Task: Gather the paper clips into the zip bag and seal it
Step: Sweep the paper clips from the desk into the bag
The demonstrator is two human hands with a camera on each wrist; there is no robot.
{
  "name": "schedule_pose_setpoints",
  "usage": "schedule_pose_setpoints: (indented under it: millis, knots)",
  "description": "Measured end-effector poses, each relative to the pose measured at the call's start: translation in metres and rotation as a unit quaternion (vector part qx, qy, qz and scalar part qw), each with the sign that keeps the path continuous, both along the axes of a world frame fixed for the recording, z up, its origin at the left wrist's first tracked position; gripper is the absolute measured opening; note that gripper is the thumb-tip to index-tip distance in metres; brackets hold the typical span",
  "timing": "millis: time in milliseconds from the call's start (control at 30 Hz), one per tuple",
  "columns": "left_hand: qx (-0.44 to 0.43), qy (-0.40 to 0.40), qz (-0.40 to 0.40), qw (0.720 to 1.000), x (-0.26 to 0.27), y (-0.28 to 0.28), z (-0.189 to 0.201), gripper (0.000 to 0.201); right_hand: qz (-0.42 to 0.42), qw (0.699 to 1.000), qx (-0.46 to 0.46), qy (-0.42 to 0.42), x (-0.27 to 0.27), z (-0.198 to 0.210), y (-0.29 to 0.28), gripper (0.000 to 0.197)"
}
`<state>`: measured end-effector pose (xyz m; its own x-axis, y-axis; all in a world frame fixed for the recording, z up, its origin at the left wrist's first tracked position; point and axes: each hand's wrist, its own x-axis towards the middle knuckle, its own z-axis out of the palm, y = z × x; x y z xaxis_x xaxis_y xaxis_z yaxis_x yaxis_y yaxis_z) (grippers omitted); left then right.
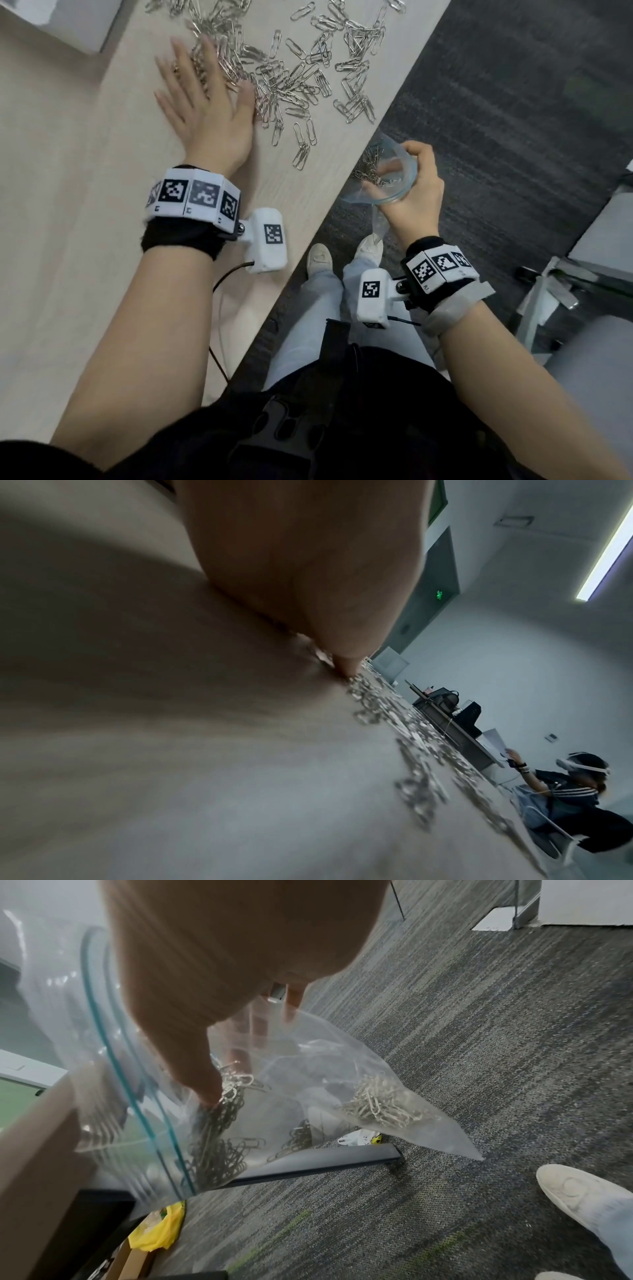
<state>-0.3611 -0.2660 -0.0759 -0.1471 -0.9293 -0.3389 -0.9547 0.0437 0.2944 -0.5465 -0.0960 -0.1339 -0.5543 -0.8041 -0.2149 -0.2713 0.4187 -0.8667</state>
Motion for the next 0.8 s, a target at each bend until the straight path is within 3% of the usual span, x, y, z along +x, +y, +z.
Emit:
schedule_pose_setpoints:
  millis: [167,367,567,800]
  knots:
    - [0.043,0.018,-0.036,0.998,-0.024,0.028,0.005,0.065,0.028,1.0,-0.002,0.006,-0.01,0.001,-0.004,0.056]
    - [0.018,0.129,-0.009,0.991,-0.03,0.032,0.02,0.064,0.057,0.998,-0.003,0.021,-0.023,0.008,-0.006,0.055]
    - [-0.054,0.132,0.045,0.989,-0.01,-0.011,0.019,0.059,0.04,0.999,0.001,0.024,-0.028,0.01,-0.009,0.056]
    - [-0.048,0.089,0.022,0.995,-0.004,-0.056,0.015,0.061,0.01,1.0,0.004,0.022,-0.023,0.01,-0.018,0.051]
